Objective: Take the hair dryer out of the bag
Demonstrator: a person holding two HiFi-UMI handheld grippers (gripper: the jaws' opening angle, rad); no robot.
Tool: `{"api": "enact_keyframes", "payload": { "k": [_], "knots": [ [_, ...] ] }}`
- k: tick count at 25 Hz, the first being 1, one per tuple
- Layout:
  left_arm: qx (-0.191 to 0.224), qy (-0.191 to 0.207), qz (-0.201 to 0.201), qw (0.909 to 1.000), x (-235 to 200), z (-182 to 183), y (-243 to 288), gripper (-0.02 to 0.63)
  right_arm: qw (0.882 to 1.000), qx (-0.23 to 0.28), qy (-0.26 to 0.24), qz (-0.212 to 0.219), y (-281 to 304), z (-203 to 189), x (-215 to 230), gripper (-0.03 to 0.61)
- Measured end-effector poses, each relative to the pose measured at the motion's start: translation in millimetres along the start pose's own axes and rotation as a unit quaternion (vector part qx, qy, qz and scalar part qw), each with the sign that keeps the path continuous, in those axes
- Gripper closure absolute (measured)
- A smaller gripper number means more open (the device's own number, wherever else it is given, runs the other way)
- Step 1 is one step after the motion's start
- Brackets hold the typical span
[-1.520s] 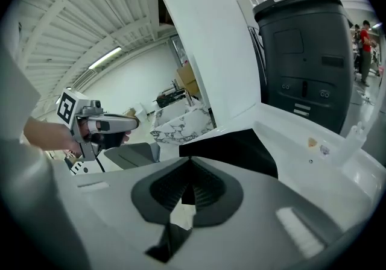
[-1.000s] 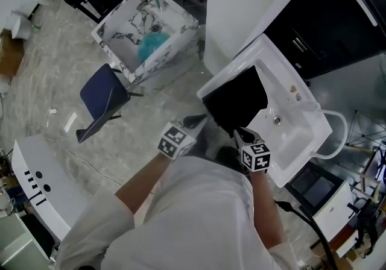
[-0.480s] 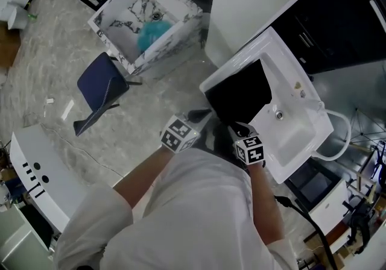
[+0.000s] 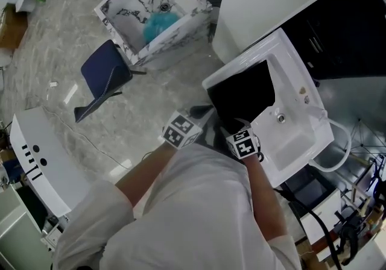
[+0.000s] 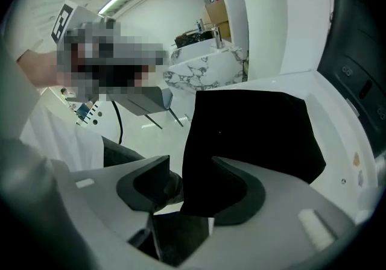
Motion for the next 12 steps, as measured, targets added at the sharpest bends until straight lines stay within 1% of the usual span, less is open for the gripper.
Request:
{"api": "enact_keyframes", "payload": {
  "k": [3, 4, 6, 8, 12],
  "knots": [
    [0.002, -0.008, 0.01, 0.9999, -4.4, 0.9, 1.0, 0.615, 1.0, -0.022, -0.018, -0.002, 9.1, -2.7, 0.6, 0.359],
    [0.002, -0.011, 0.013, 0.9999, -5.5, 0.7, 0.8, 0.615, 0.999, -0.028, -0.023, -0.006, 10.3, -2.1, 1.7, 0.369],
    [0.005, -0.015, 0.018, 0.9997, -8.1, -0.3, 0.4, 0.615, 0.999, -0.036, -0.026, -0.018, 11.4, -0.7, 6.7, 0.42],
    [0.006, -0.019, 0.021, 0.9996, -10.3, -3.3, -0.3, 0.614, 0.999, -0.04, -0.023, -0.028, 12.4, -1.8, 11.9, 0.446],
    [0.003, -0.022, 0.024, 0.9995, -11.9, -7.8, -0.6, 0.615, 0.999, -0.032, -0.016, -0.035, 9.3, -2.5, 21.5, 0.524]
  ]
}}
Point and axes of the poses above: the fingertips, and each gripper's own axes: y forward along the fingers, x to its right, z out of its top, the point moved 4 cm from there along -y, backward along the fingers, and after that the axes turned 8 degrees about -y, right-handed, at the moved point
